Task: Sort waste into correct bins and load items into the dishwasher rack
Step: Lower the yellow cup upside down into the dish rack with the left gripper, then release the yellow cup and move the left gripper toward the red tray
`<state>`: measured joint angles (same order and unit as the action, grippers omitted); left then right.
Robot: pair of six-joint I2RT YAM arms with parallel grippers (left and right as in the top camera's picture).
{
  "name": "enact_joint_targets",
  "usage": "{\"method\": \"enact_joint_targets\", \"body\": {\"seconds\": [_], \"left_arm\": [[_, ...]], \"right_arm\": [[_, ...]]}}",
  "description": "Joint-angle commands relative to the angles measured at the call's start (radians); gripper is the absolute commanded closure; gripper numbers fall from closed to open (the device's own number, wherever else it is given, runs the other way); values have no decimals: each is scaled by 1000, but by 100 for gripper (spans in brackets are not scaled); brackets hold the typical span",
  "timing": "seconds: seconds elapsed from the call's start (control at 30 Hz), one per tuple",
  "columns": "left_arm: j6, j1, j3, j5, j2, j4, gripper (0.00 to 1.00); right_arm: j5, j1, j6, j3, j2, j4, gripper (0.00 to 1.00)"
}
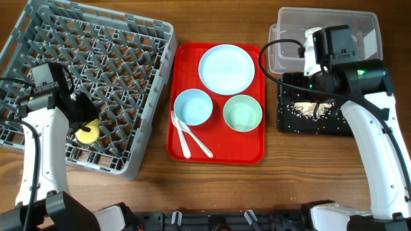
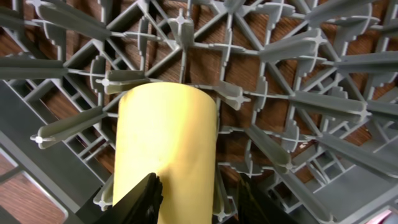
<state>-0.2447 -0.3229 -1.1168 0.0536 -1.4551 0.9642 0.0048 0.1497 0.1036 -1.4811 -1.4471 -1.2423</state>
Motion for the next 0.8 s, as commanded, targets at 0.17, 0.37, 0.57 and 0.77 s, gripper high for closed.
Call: {"method": "enact_joint_targets", "body": {"seconds": [0.17,0.37,0.57,0.77], "left_arm": [[2,27,-8,-249,114,-5,70],[2,158,-7,-270,108,90,72],[0,292,-2,-253,42,127,72],[-32,355,0,-153,-22,101,78]], "right_arm": [[17,0,5,-21,11,-2,11],[17,0,5,-21,11,-2,11],[17,0,5,-20,11,-2,11],[17,0,4,-21,11,-2,11]]}}
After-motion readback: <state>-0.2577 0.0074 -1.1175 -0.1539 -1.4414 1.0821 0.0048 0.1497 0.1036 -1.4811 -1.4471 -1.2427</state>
